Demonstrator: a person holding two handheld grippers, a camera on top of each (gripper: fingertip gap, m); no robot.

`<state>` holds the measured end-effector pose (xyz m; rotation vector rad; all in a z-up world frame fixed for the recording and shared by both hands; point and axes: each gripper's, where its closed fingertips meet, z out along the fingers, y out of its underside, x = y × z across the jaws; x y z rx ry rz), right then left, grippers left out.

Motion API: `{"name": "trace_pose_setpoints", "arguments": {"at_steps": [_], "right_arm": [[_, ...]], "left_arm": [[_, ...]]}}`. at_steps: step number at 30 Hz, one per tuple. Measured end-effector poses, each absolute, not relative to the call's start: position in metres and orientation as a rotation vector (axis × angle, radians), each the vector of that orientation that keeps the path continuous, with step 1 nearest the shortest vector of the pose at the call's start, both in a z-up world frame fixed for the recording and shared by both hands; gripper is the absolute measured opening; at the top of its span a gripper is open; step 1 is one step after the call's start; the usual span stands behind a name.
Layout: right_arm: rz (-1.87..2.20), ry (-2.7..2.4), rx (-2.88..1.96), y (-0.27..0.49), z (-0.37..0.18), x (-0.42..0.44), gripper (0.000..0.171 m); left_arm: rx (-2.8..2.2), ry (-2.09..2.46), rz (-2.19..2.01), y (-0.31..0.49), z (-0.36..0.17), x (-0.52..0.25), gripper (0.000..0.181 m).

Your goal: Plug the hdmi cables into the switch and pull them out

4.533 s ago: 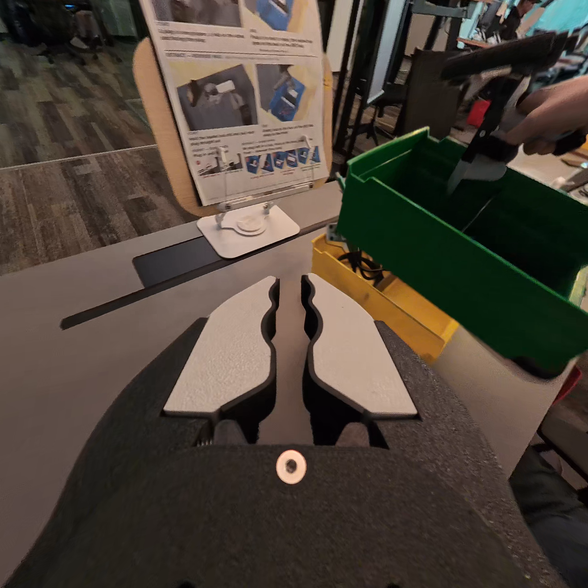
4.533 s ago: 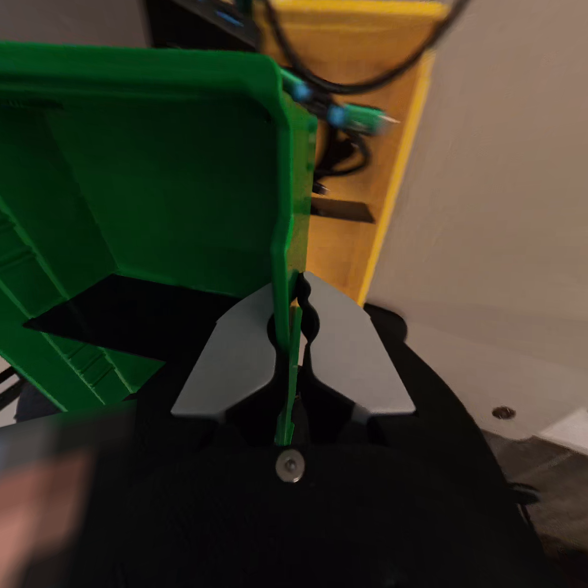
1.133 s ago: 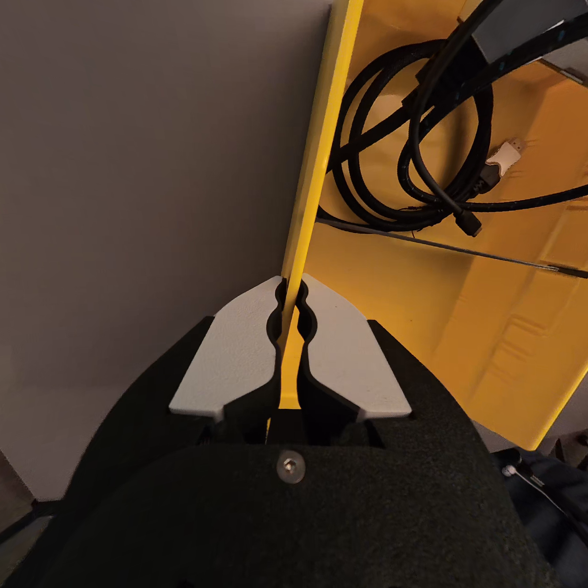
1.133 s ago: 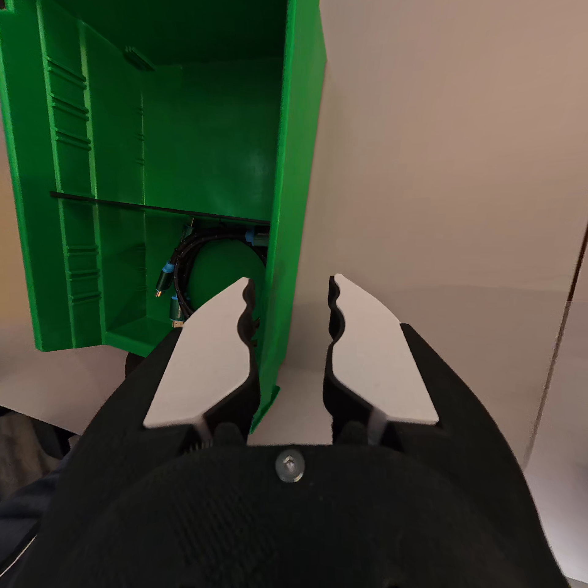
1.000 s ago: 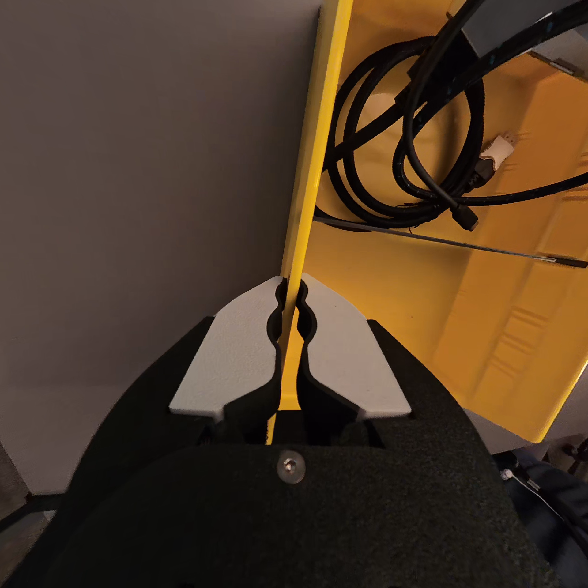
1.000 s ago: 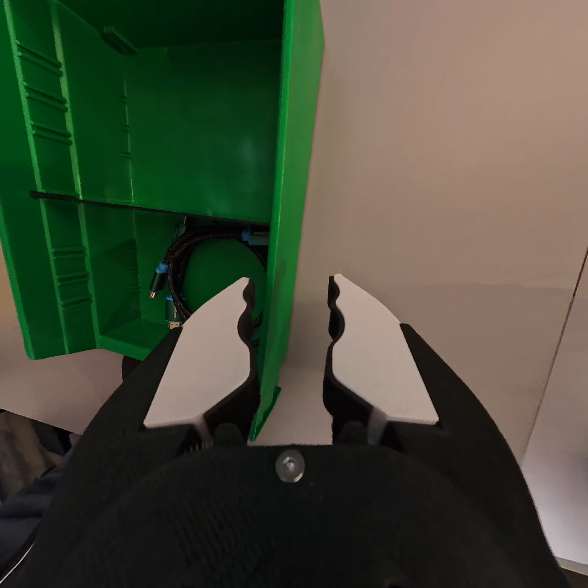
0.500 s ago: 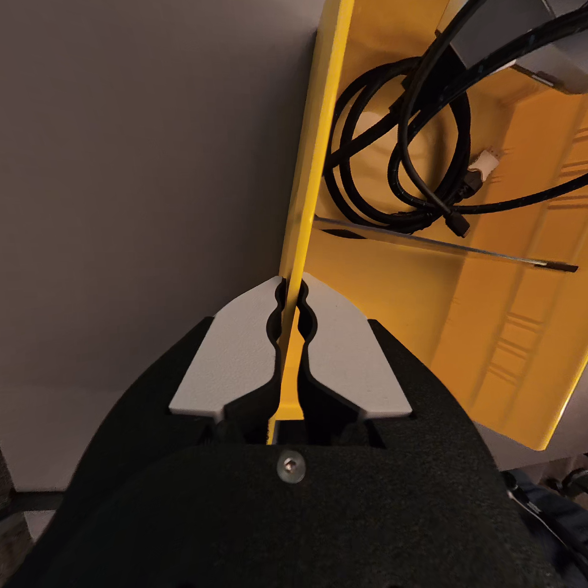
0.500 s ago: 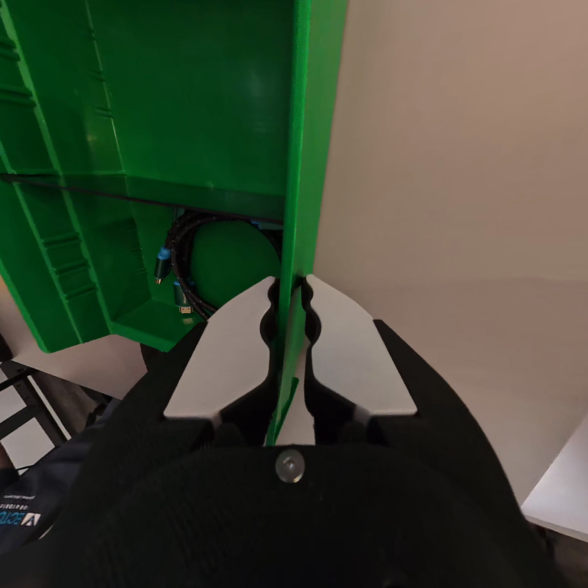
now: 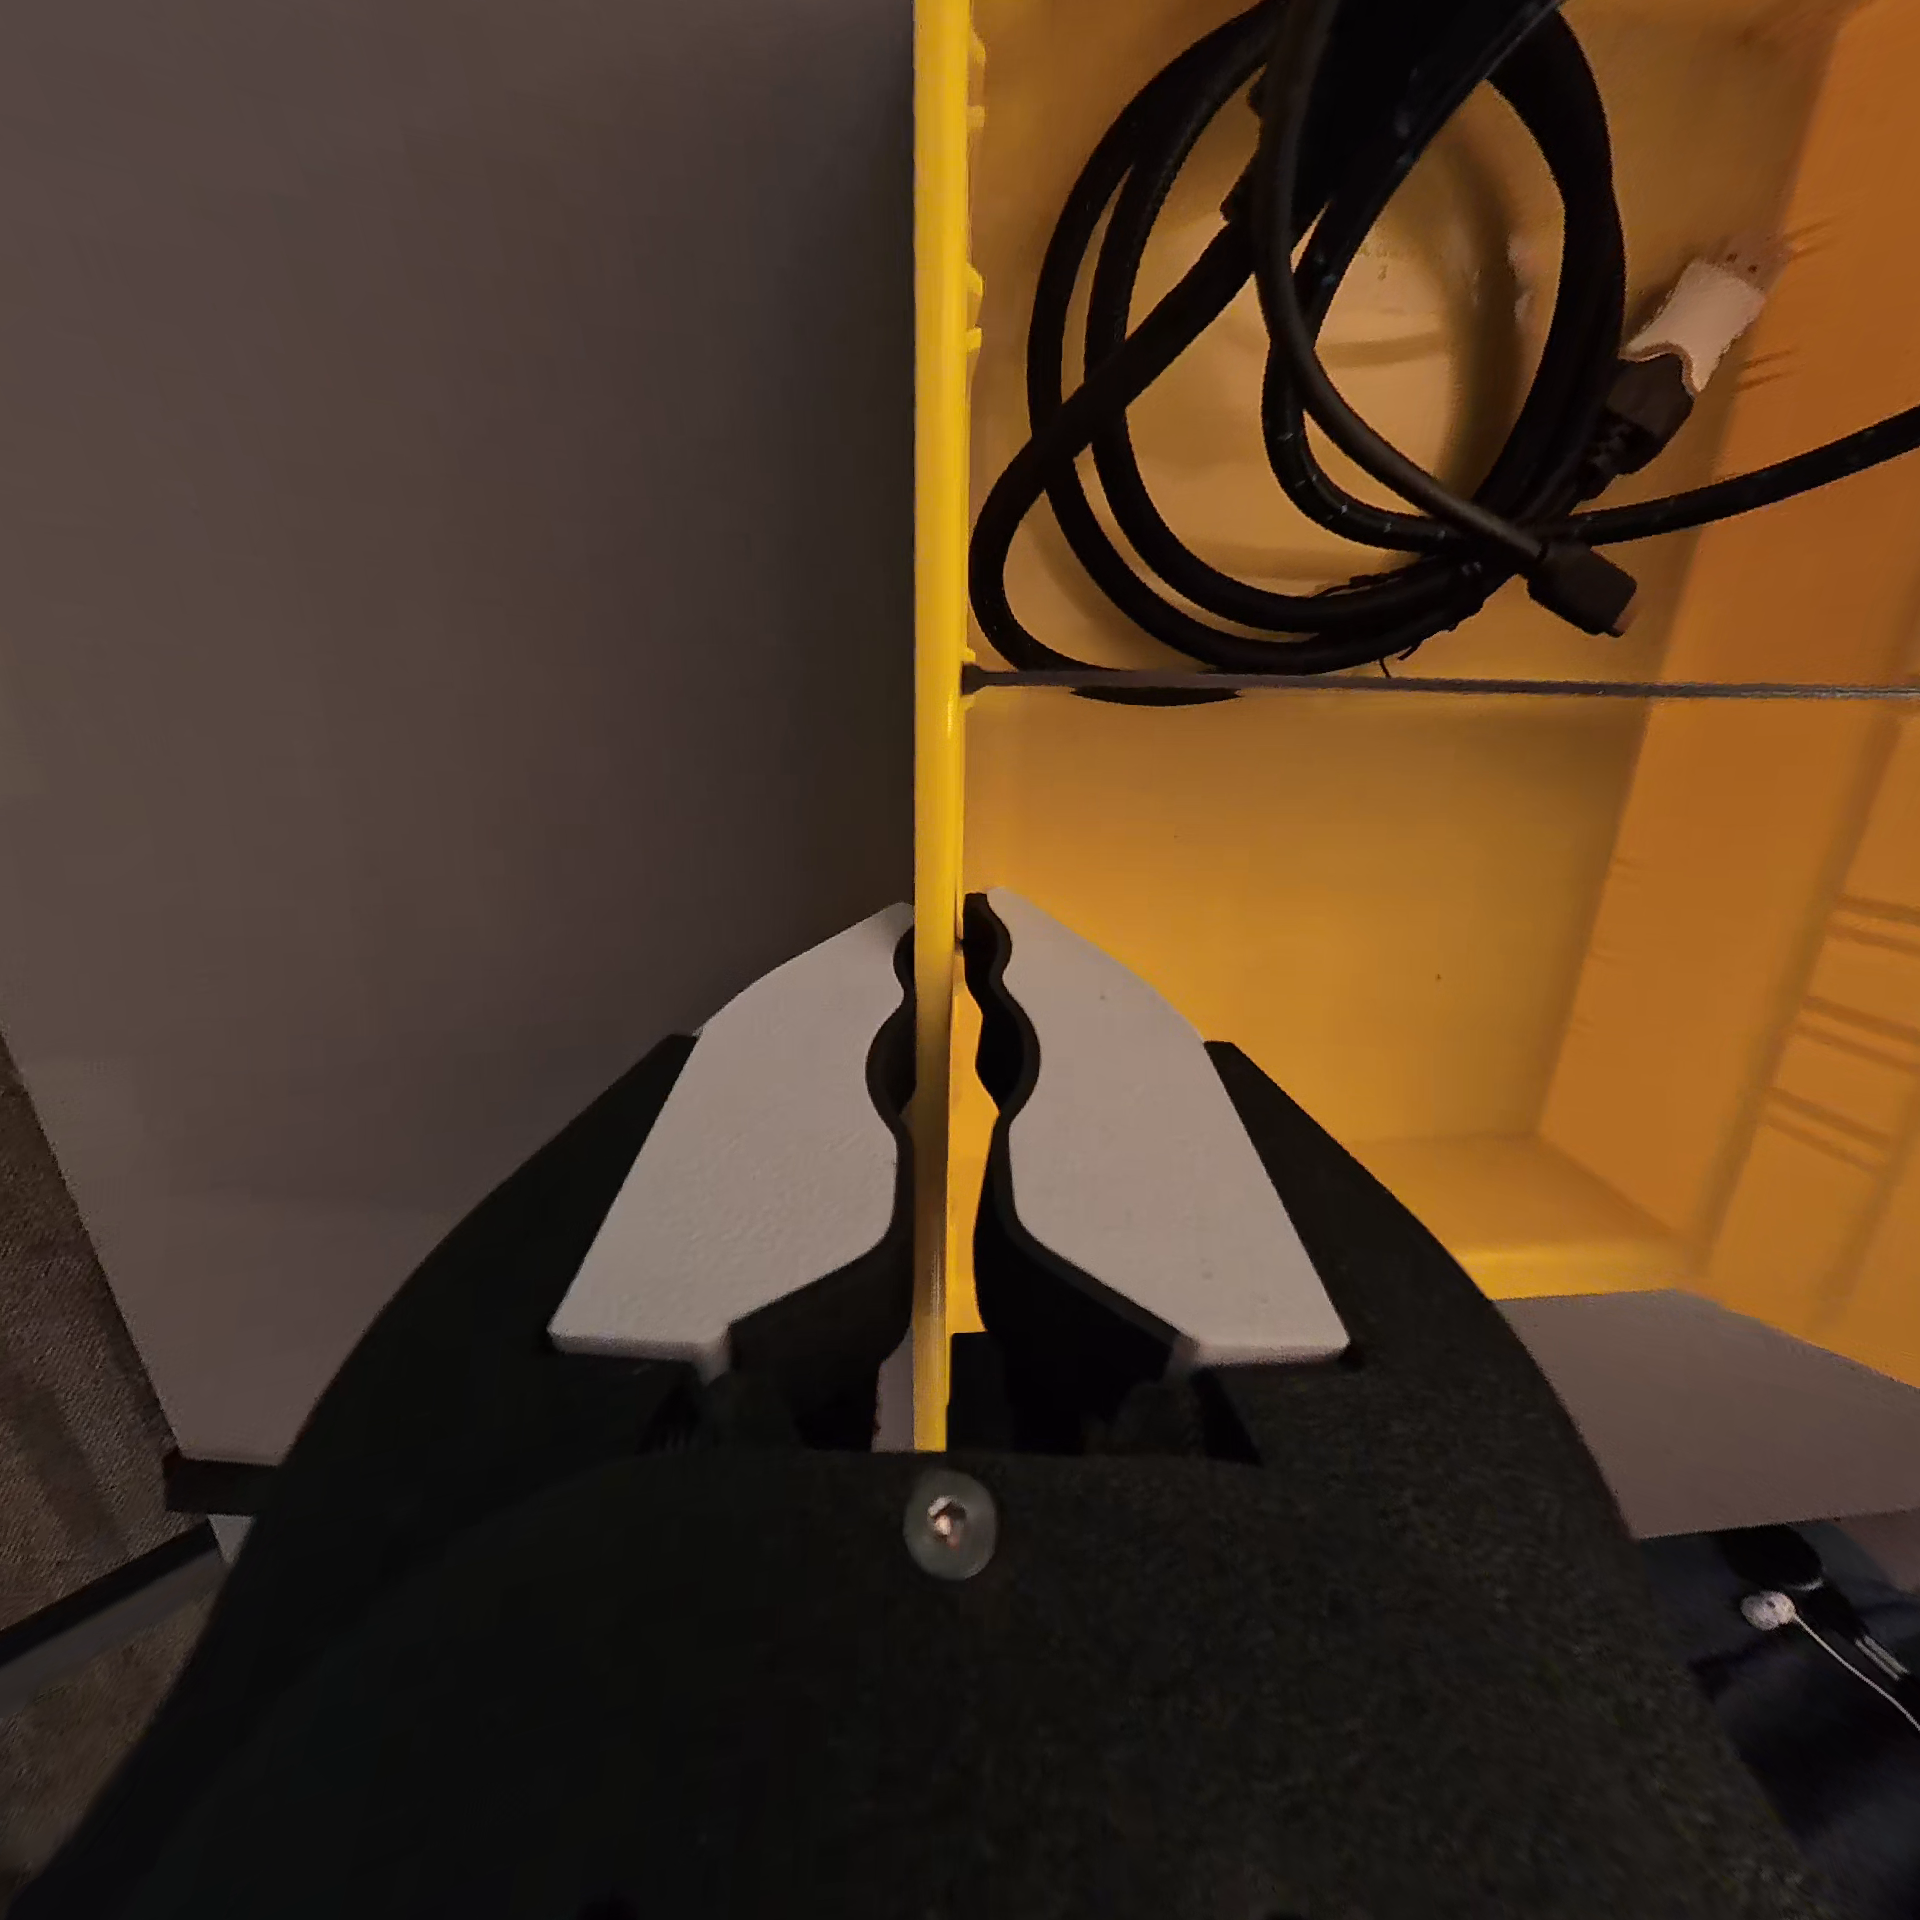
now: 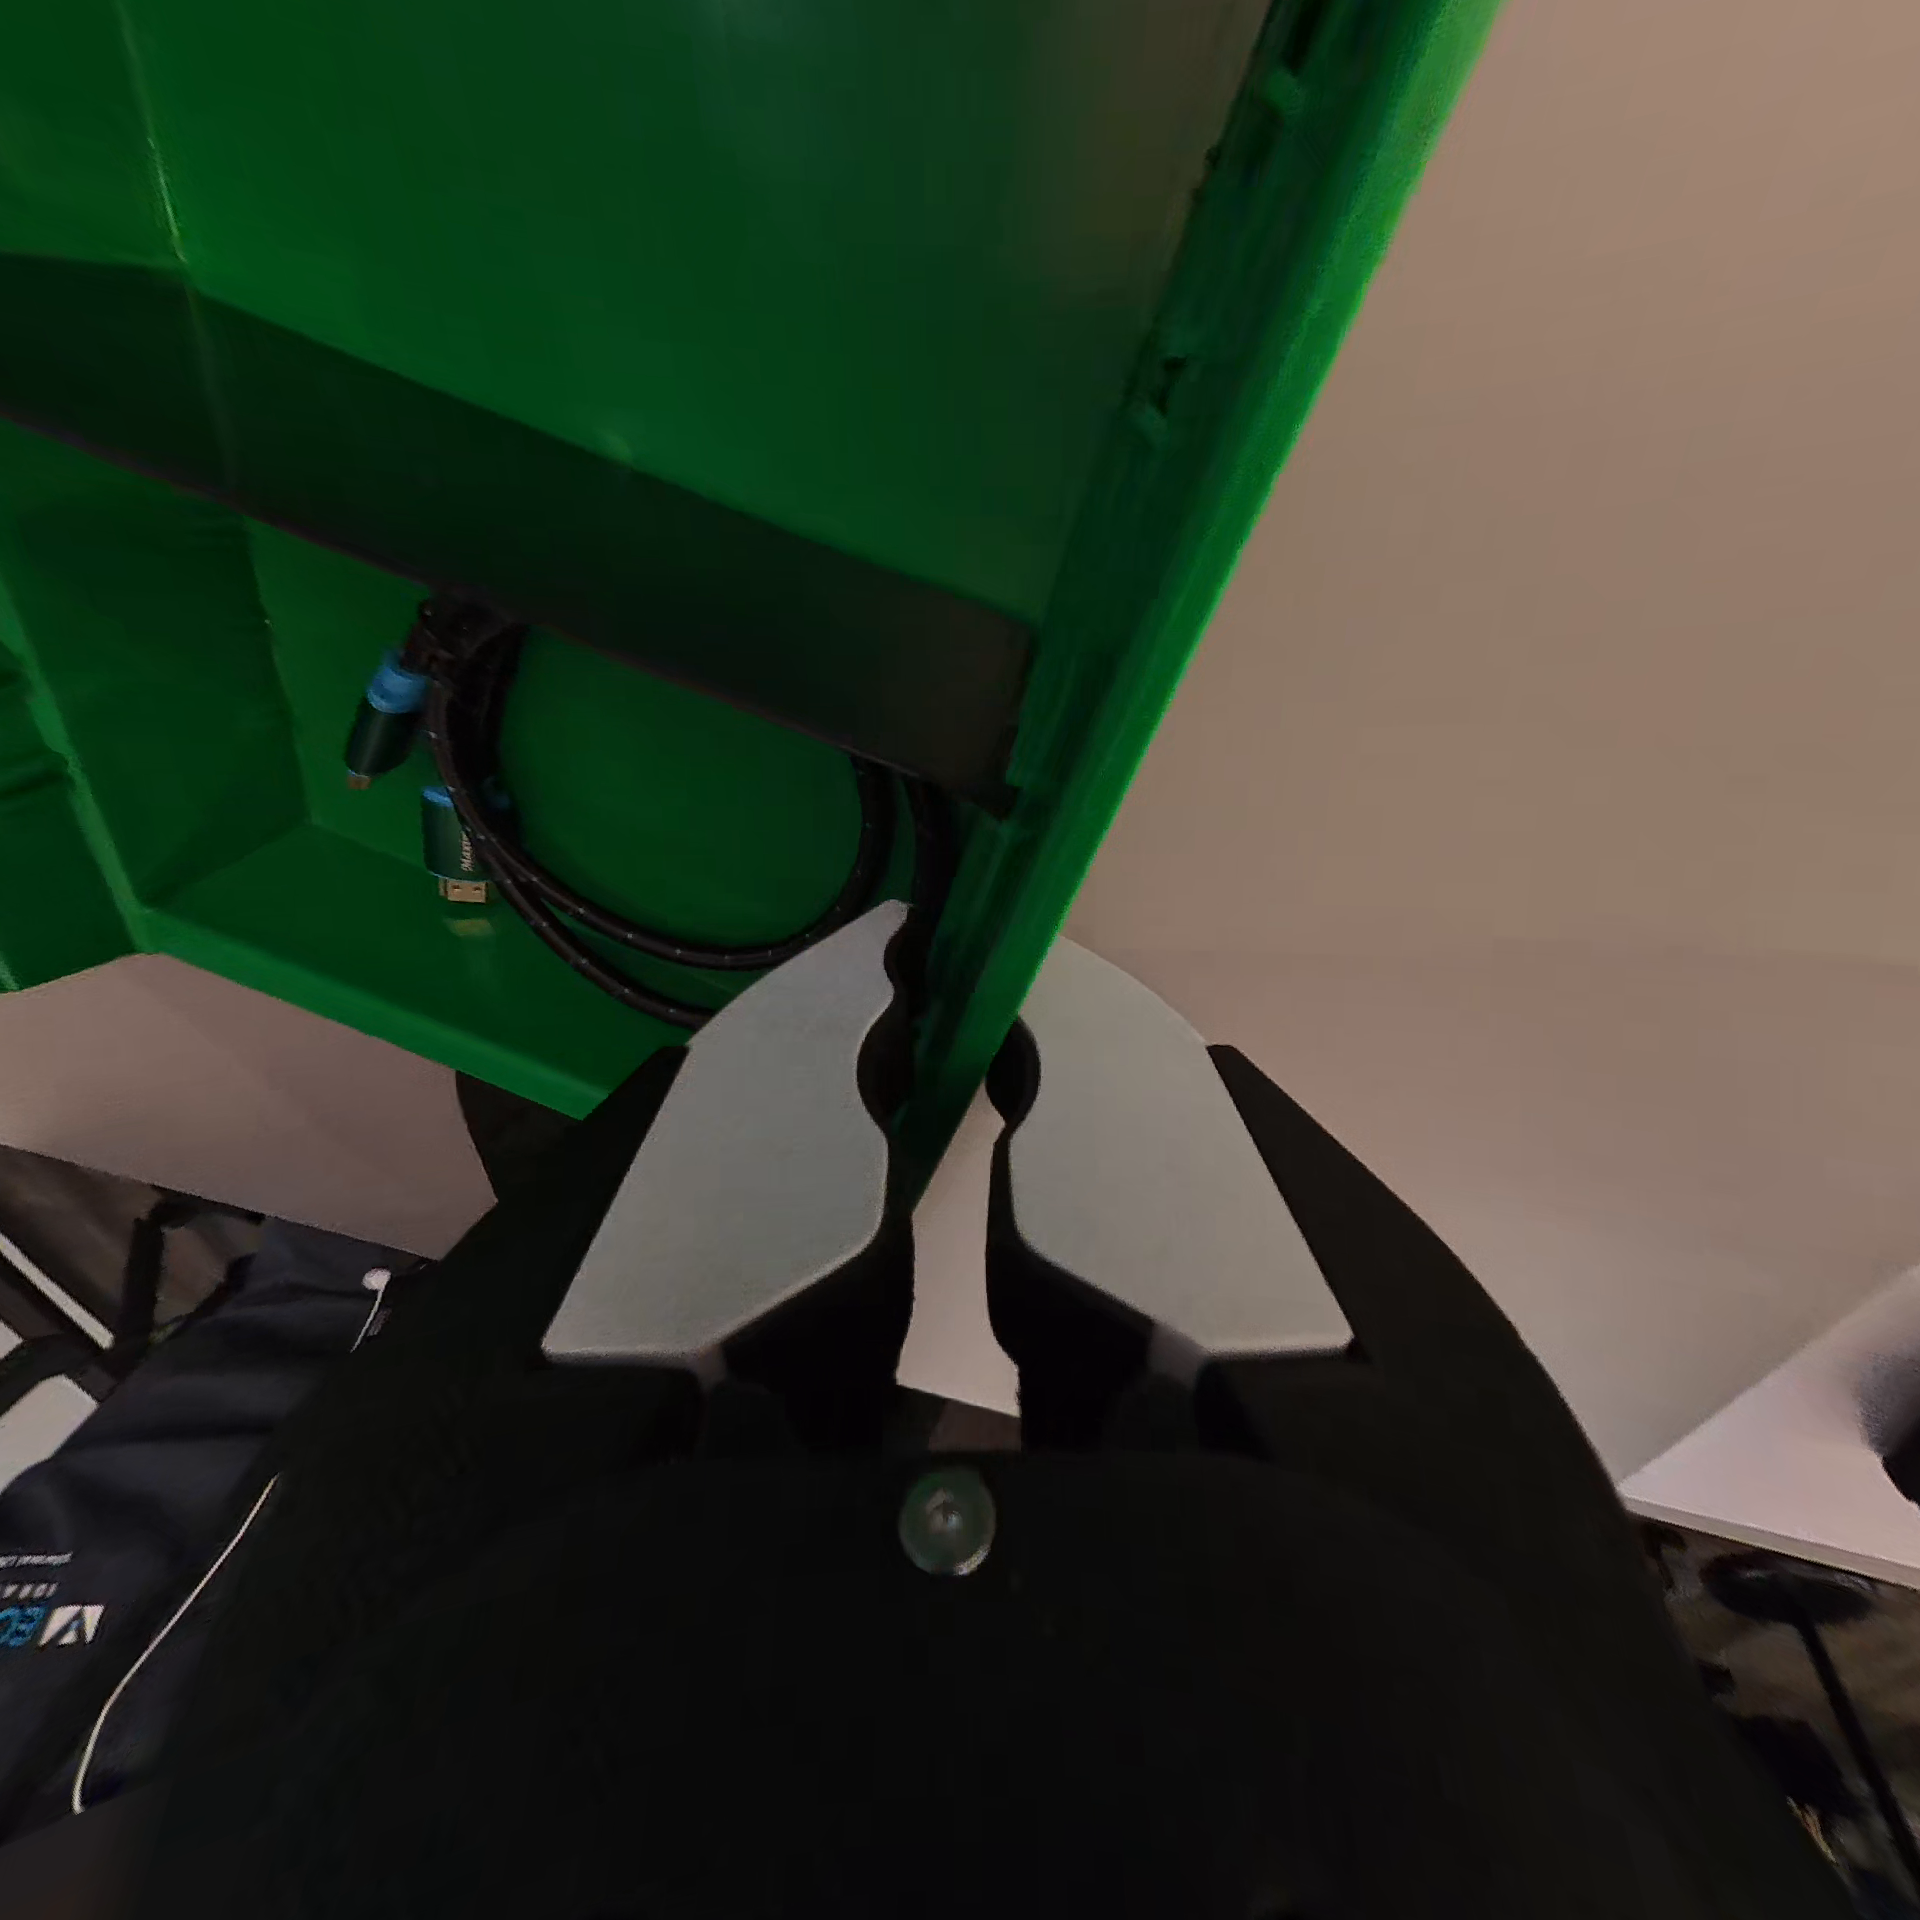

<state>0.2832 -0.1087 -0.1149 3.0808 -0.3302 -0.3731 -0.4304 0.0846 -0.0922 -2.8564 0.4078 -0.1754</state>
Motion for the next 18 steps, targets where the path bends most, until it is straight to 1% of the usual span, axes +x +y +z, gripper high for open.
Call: {"name": "trace_pose_setpoints", "arguments": {"at_steps": [9, 12, 15, 18], "right_arm": [[-0.344, -0.230, 3.069, -0.082, -0.119, 0.253, 0.008], [-0.459, -0.224, 3.052, -0.080, -0.120, 0.240, 0.011], [-0.642, -0.275, 3.022, -0.080, -0.118, 0.236, 0.016], [-0.732, -0.353, 2.979, -0.082, -0.118, 0.236, 0.017]], "left_arm": [[-2.901, 0.309, -0.266, 0.088, -0.093, -0.426, 0.003], [-2.871, 0.251, -0.345, 0.090, -0.093, -0.424, 0.004], [-2.835, 0.114, -0.620, 0.090, -0.092, -0.416, 0.010], [-2.810, 0.053, -0.723, 0.090, -0.091, -0.415, 0.014]]}}
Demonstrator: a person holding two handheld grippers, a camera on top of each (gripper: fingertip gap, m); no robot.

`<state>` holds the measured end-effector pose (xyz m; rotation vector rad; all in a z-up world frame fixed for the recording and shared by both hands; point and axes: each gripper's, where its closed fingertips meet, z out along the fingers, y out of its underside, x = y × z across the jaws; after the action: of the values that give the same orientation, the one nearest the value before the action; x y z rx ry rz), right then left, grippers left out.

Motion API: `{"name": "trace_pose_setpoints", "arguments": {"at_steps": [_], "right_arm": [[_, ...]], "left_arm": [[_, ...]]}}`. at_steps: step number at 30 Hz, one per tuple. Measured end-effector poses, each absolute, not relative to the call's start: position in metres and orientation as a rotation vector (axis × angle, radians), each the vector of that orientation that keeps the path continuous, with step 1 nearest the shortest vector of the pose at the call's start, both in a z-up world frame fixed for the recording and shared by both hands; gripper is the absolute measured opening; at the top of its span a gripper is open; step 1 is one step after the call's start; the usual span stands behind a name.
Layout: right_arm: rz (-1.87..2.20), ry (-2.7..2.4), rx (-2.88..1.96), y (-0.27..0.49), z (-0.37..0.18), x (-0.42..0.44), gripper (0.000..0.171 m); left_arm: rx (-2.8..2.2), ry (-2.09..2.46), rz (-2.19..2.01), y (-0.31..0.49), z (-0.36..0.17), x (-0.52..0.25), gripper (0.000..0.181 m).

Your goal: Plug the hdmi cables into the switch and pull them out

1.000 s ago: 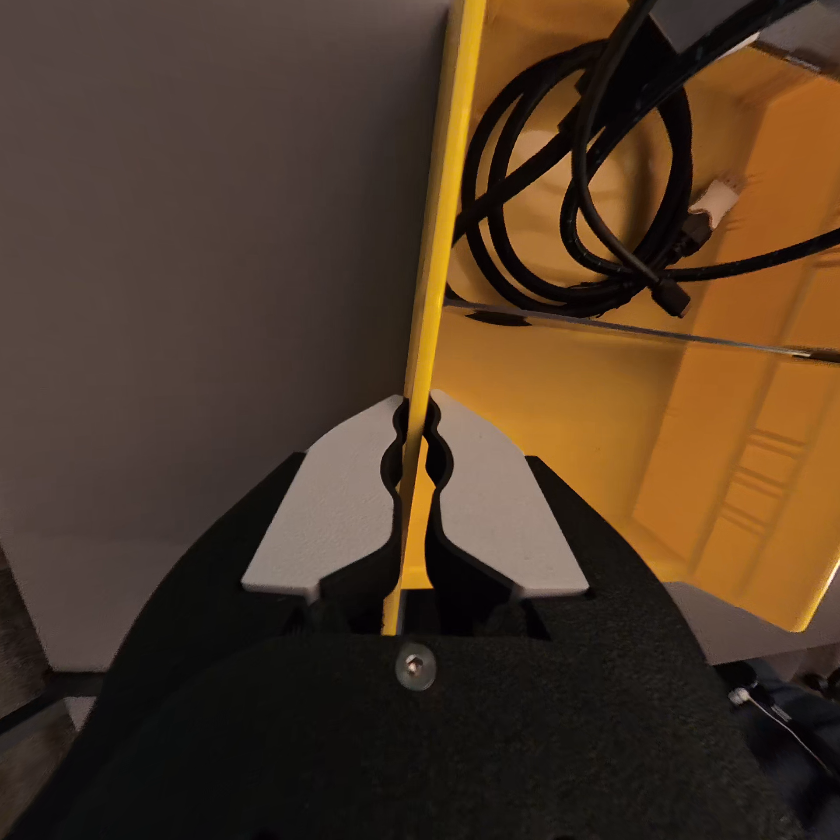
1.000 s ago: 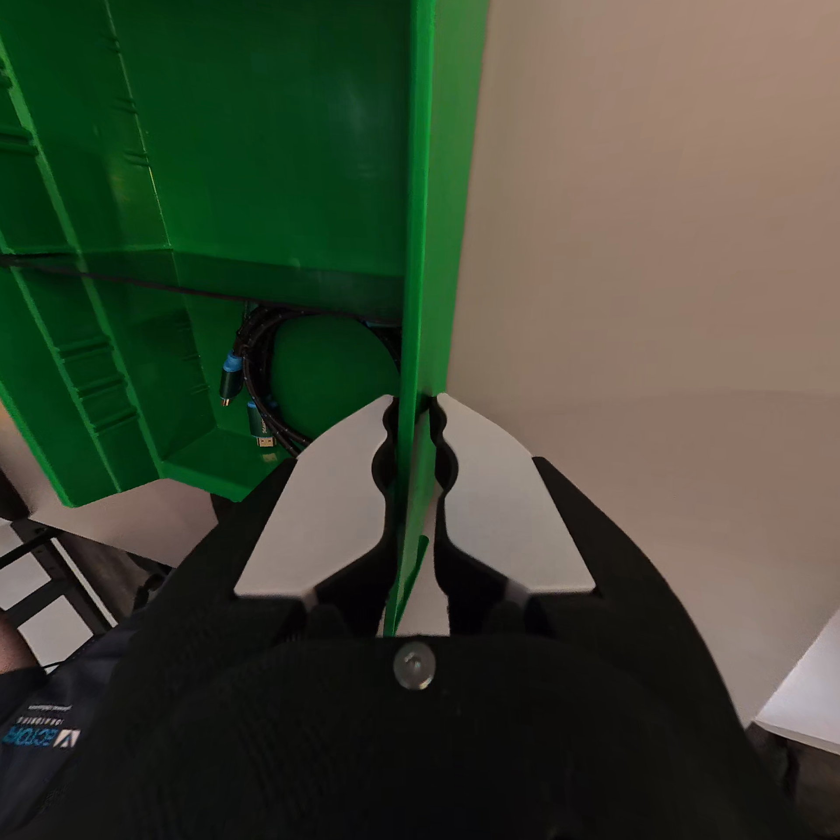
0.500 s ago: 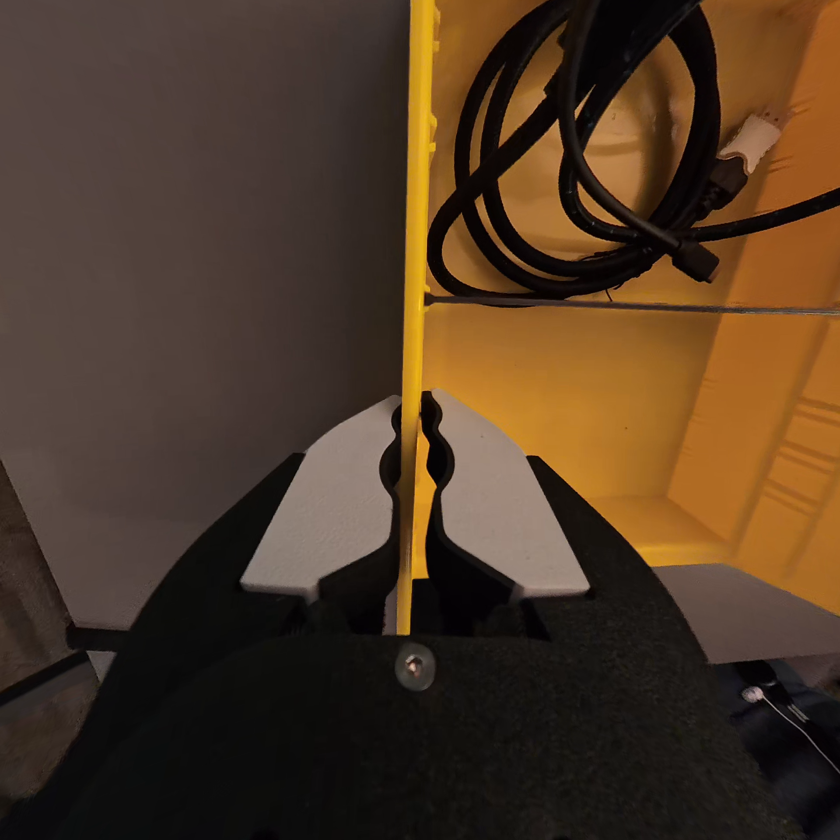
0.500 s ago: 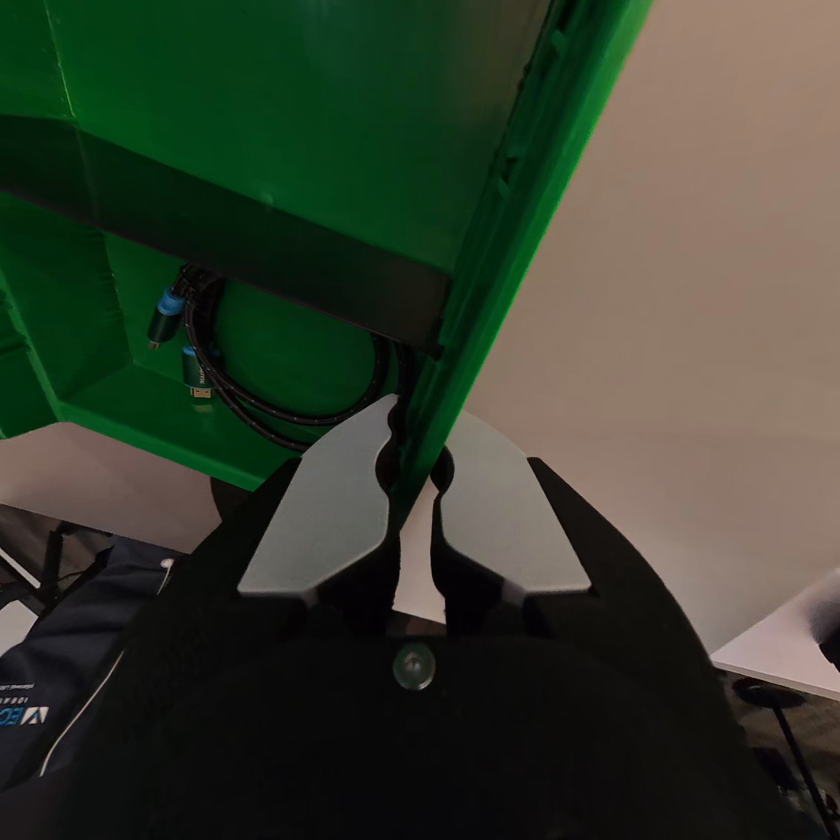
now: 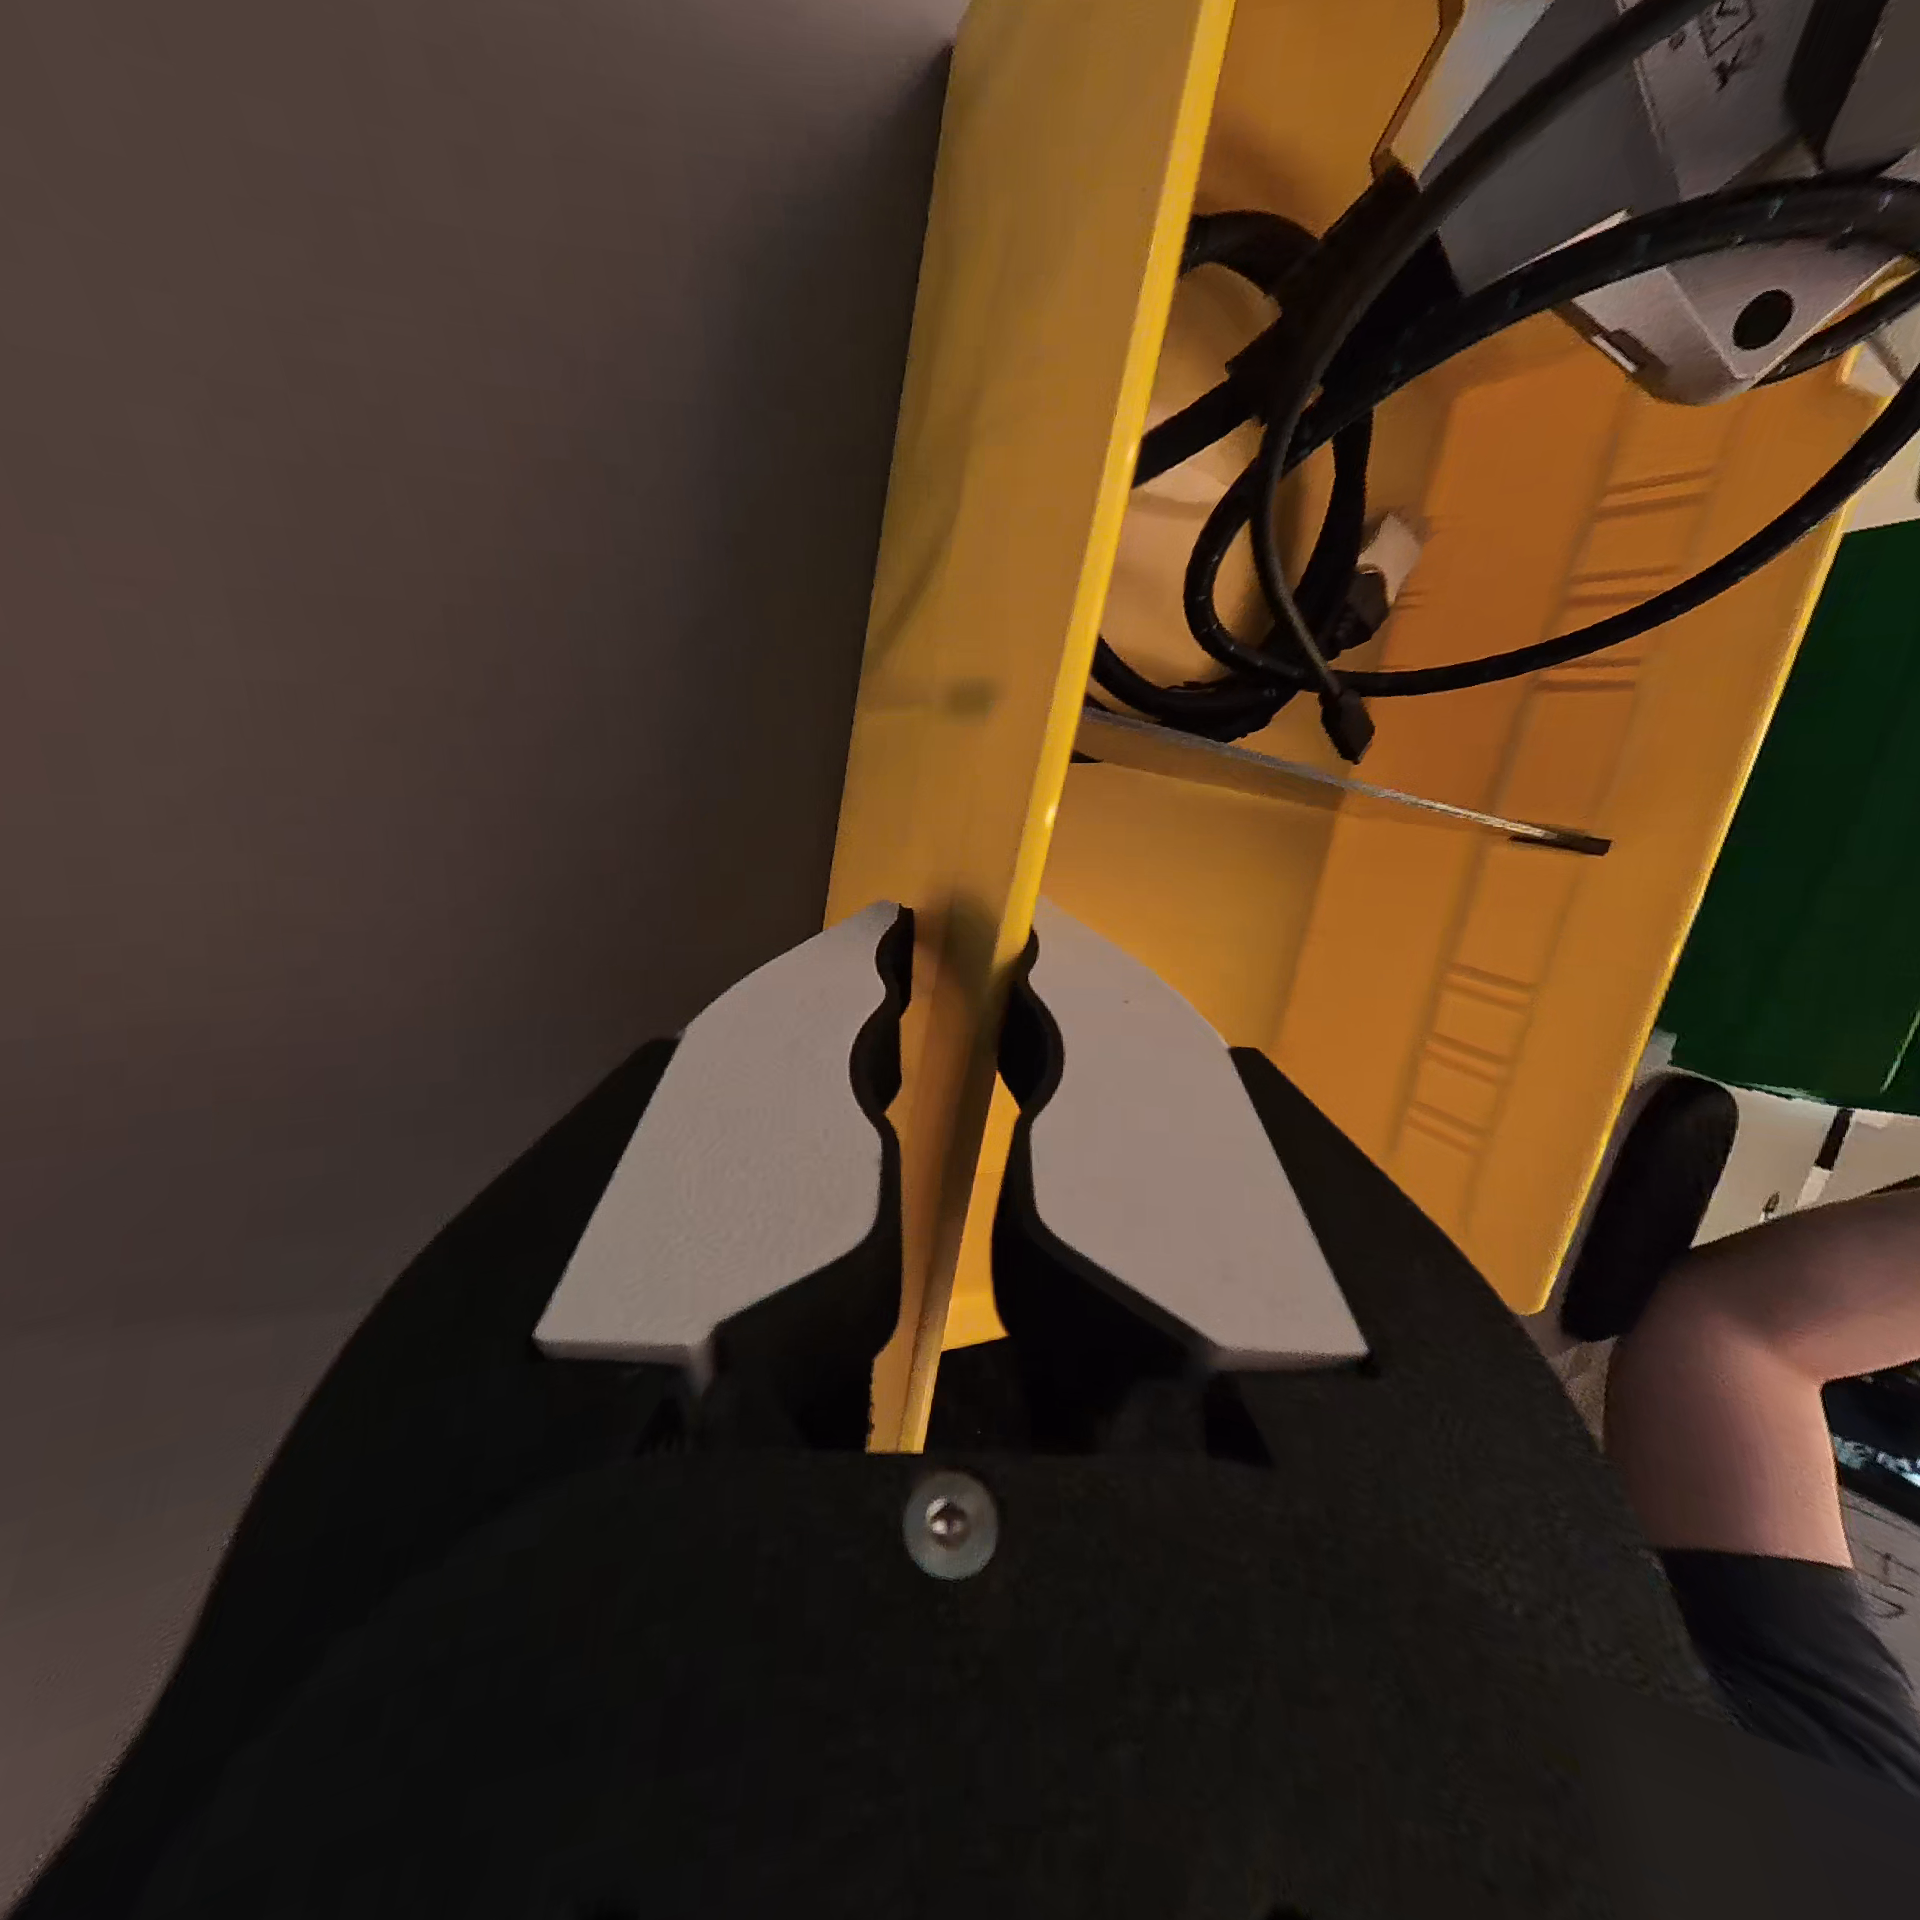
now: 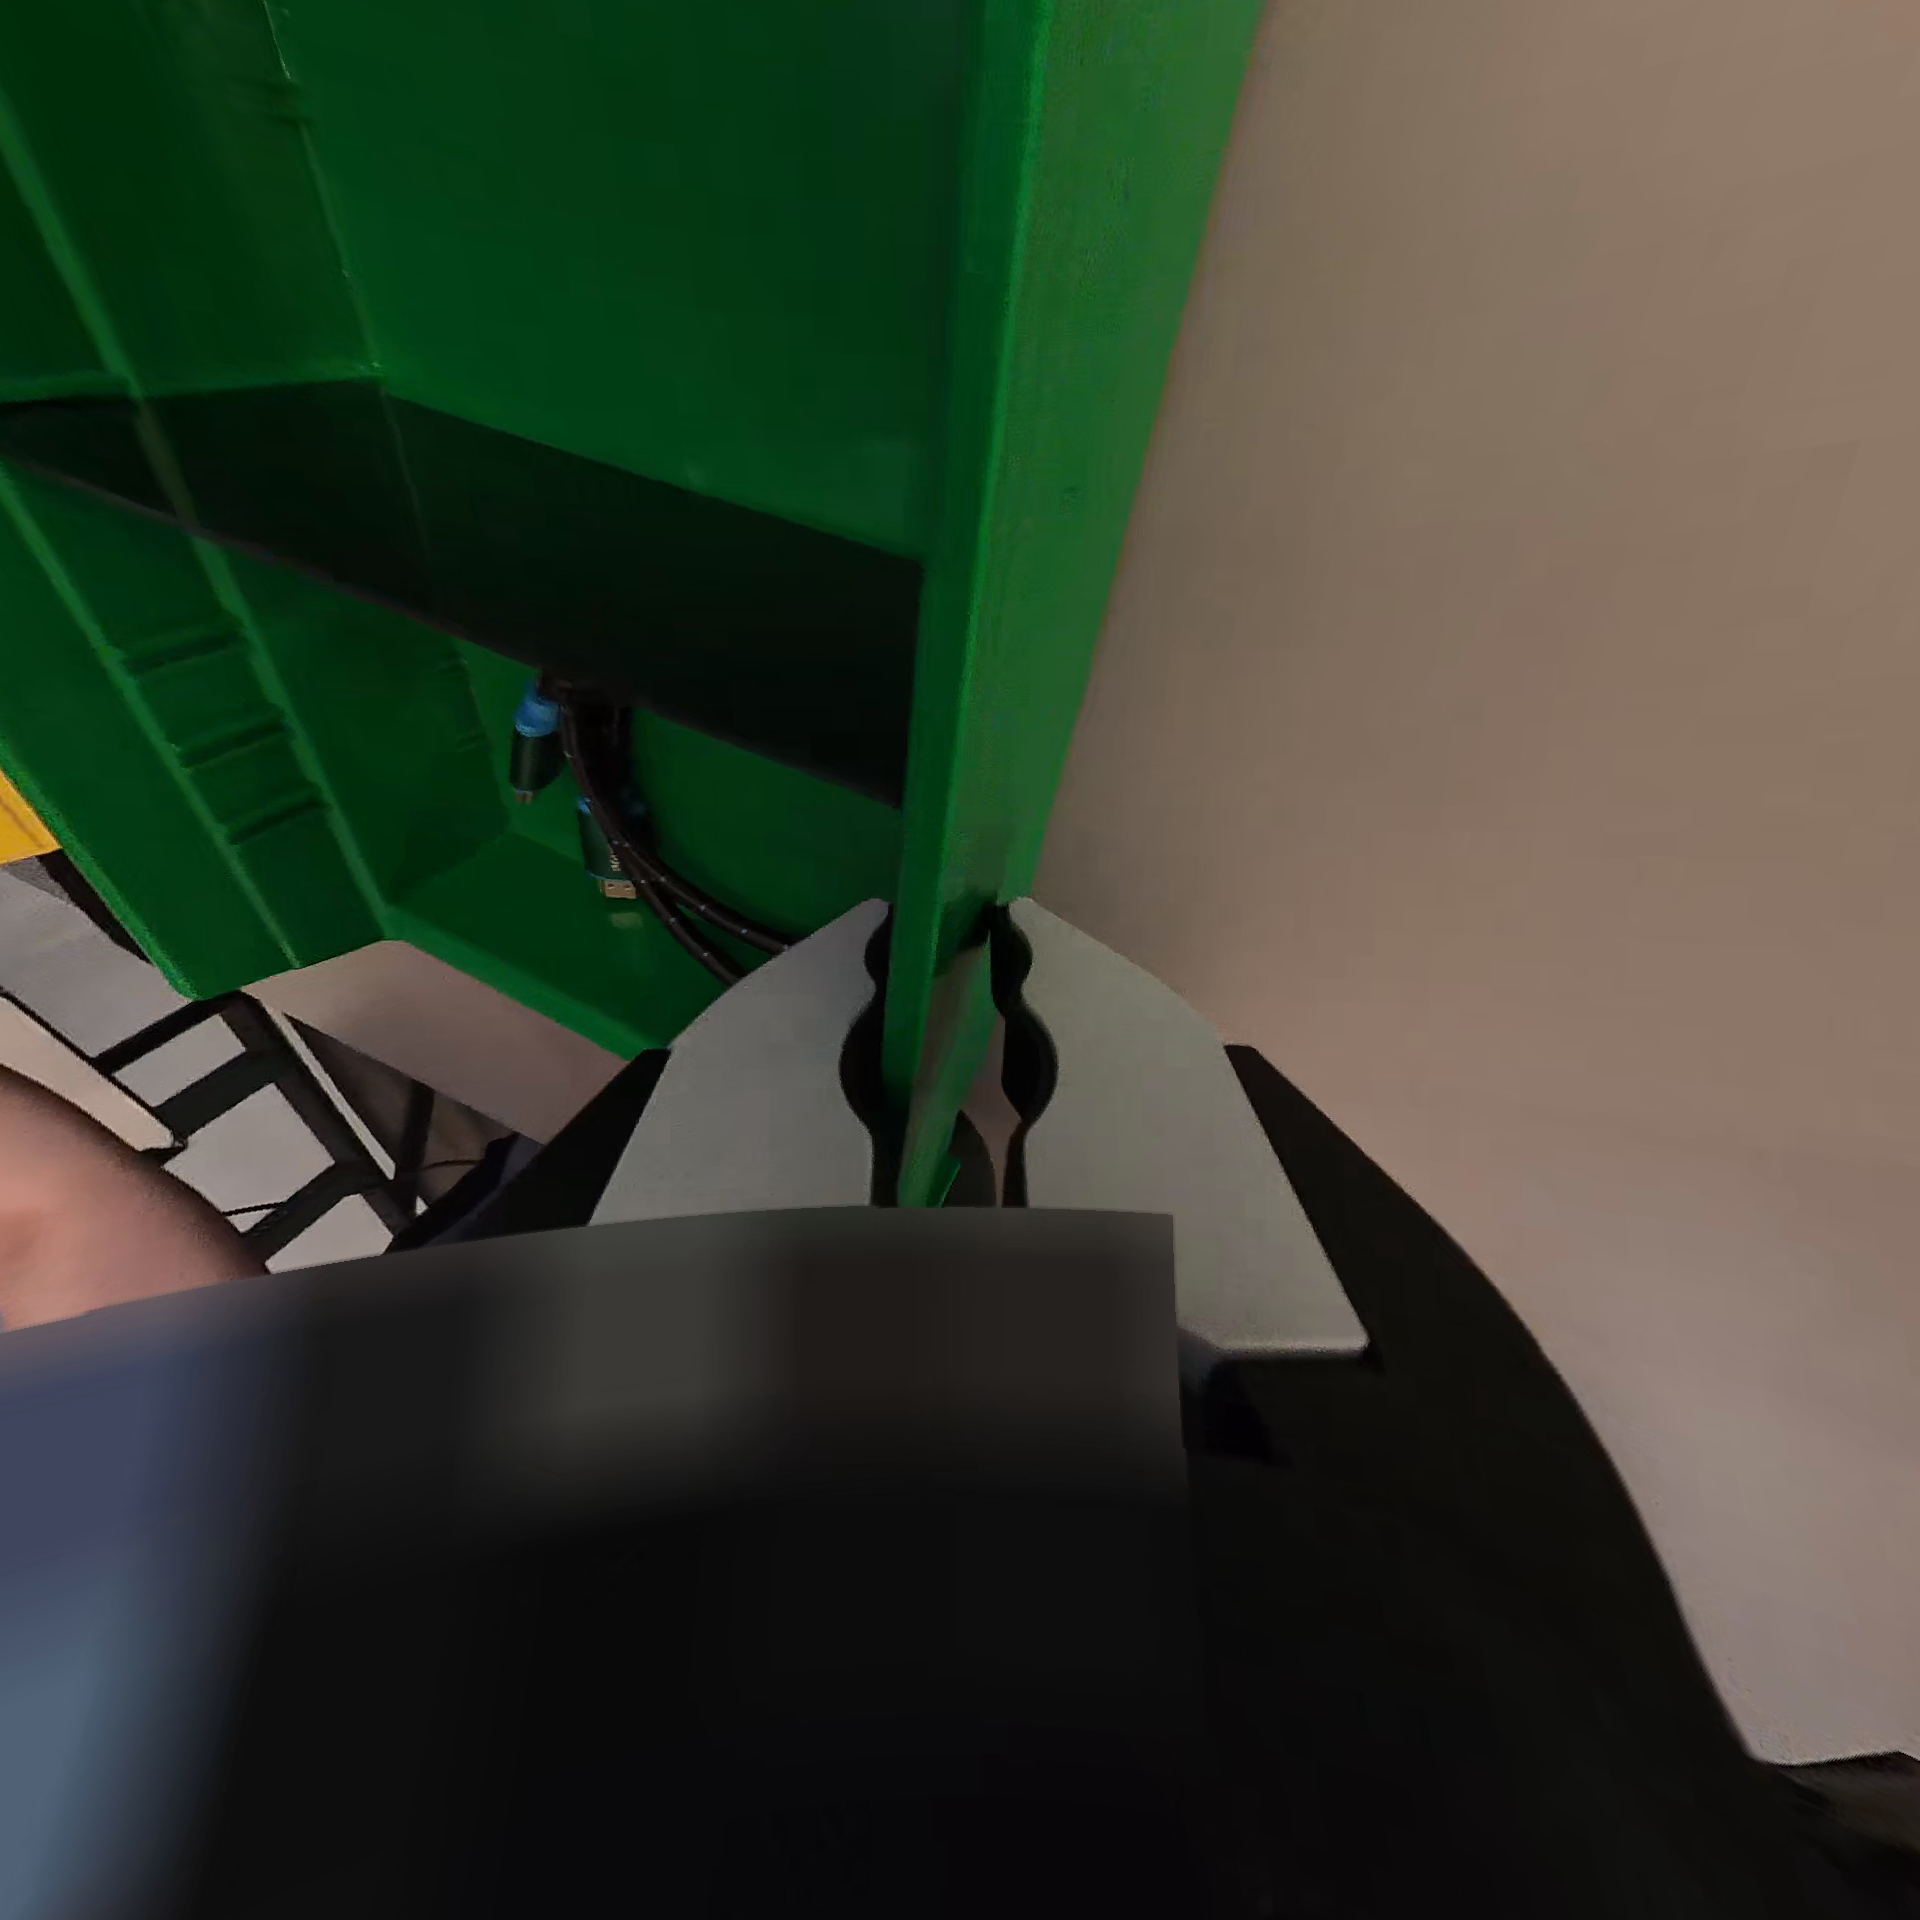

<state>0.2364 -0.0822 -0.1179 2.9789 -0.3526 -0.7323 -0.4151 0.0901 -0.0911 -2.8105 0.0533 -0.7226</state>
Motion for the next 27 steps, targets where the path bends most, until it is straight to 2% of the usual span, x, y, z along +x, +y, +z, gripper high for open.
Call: {"name": "trace_pose_setpoints", "arguments": {"at_steps": [7, 13, 27], "right_arm": [[-0.675, -0.288, 3.050, -0.078, -0.119, 0.252, 0.016], [-0.688, -0.284, 3.083, -0.085, -0.119, 0.267, 0.016], [-0.762, -0.287, 3.067, -0.094, -0.118, 0.270, 0.019]], "left_arm": [[-2.802, 0.033, -0.539, 0.093, -0.092, -0.417, 0.009], [-2.748, -0.068, -0.661, 0.098, -0.092, -0.418, 0.012], [-2.621, -0.255, -0.648, 0.115, -0.091, -0.458, 0.014]]}}
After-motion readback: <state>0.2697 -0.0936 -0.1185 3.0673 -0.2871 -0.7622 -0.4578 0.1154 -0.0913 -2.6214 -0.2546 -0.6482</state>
